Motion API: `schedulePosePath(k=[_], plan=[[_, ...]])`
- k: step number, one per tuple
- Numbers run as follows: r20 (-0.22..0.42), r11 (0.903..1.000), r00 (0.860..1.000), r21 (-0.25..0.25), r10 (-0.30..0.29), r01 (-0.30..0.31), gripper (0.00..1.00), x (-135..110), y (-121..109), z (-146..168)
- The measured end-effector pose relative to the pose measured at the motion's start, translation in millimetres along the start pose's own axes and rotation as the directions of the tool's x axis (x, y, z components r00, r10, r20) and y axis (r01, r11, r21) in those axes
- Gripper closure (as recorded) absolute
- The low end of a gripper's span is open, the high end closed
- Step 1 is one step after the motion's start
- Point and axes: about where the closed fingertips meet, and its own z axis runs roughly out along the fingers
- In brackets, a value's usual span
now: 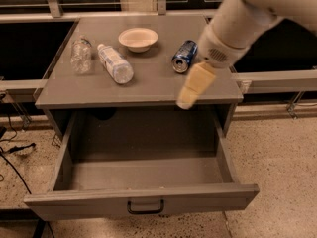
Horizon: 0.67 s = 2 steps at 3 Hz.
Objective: Place blue plastic bottle into top drawer
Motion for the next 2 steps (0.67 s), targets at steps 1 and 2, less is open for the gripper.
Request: schedulePosePath(k=[1, 2], plan=[[0.022, 0.9958, 0.997, 0.05, 0.076, -0.077, 0.0, -29.5, -3.8, 10.9], [0.025, 0.9928, 0.994, 0.053, 0.106, -0.108, 0.0, -30.2, -4.2, 9.6]])
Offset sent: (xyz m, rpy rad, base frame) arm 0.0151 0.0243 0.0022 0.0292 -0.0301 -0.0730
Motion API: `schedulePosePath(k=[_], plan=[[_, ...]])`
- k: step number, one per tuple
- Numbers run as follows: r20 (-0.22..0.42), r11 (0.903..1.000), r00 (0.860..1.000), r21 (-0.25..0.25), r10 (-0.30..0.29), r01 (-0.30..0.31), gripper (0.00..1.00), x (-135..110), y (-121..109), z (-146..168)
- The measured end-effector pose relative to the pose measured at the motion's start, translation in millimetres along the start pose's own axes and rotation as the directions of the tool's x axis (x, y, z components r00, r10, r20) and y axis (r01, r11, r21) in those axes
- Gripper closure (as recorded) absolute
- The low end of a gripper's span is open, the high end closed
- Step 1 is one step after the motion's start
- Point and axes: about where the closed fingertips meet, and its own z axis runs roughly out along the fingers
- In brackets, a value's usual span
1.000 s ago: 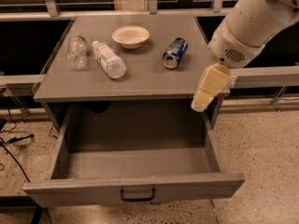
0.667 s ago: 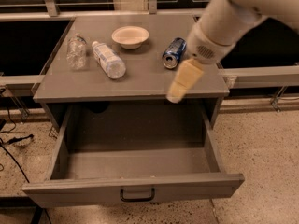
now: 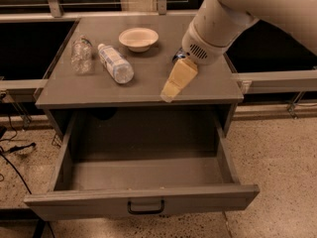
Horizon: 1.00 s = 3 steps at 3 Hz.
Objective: Place blue plastic bottle into top drawer
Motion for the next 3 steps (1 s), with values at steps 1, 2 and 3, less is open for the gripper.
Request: schedulePosePath(k=[1, 2, 3], plan=[[-0.001, 0.9999, 1.0, 0.004, 0.016, -0.016, 0.0, 1, 1, 1], [0.046, 0.9996, 0.999, -0.017, 0.023, -0.022, 0.0, -17, 12, 27], [0.109, 0.9997, 0.994, -0.02, 0.015, -0.013, 0.0, -46, 20, 51]])
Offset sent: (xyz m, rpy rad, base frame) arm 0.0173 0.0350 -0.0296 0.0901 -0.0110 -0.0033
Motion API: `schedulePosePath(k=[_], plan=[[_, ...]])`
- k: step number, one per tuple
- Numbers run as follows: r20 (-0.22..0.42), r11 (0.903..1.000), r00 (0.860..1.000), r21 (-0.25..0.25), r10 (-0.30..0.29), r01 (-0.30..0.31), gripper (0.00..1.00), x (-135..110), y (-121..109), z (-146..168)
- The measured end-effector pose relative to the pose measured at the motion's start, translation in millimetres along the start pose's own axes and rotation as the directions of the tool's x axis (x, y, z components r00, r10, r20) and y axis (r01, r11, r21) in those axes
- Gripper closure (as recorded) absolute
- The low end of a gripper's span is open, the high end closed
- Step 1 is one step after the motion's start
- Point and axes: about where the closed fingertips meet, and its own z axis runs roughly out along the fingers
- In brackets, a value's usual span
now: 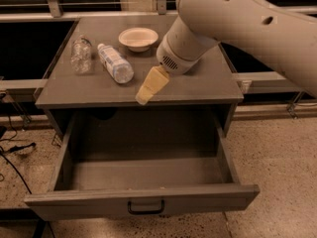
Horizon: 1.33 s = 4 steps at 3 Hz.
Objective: Place blue plastic bottle into top drawer
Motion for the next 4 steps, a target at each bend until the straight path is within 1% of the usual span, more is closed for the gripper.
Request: schedulePosePath(k=[1, 2, 3, 4], plan=[[0.068, 0.9991, 0.998, 0.042, -0.013, 0.01, 0.0, -29, 8, 25], [0.148, 0.9912, 0.989, 0.132, -0.004, -0.015, 0.0, -55, 6, 41], [0.18, 0.9849, 0.983, 0.156, 0.046, -0.075, 0.0, -62, 1, 35], [0.162, 0.9778, 0.985, 0.186, 0.066, -0.096, 0.0, -56, 1, 36]])
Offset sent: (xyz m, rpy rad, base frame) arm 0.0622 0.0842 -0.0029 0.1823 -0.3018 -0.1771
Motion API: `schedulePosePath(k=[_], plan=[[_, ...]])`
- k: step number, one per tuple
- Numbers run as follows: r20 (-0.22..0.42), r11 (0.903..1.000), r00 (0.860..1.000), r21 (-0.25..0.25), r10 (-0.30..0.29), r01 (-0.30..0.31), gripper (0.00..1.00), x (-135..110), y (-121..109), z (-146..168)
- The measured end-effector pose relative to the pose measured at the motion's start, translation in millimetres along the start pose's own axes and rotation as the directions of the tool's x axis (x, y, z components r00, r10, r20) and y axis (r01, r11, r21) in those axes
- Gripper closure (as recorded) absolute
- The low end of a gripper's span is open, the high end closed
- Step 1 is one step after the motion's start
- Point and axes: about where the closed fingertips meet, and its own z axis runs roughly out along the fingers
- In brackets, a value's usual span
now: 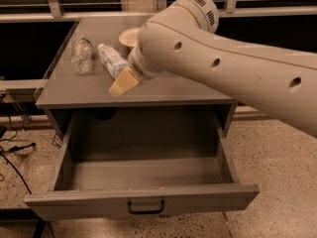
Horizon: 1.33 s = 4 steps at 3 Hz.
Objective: Place blue plastic bottle into top drawer
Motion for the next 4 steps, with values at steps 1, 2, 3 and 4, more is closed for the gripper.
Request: schedulePosePath(k=[1, 2, 3, 4], plan=[[-0.007, 0.9996, 1.0, 0.008, 0.028, -0.028, 0.0, 4, 4, 17], [0.003, 0.9981, 0.998, 0.012, 0.06, -0.06, 0.0, 3, 6, 45], [0.013, 0.997, 0.997, 0.013, 0.076, -0.076, 0.0, 0, 6, 62], [0.035, 0.995, 0.995, 0.027, 0.095, -0.096, 0.0, -7, 0, 83]])
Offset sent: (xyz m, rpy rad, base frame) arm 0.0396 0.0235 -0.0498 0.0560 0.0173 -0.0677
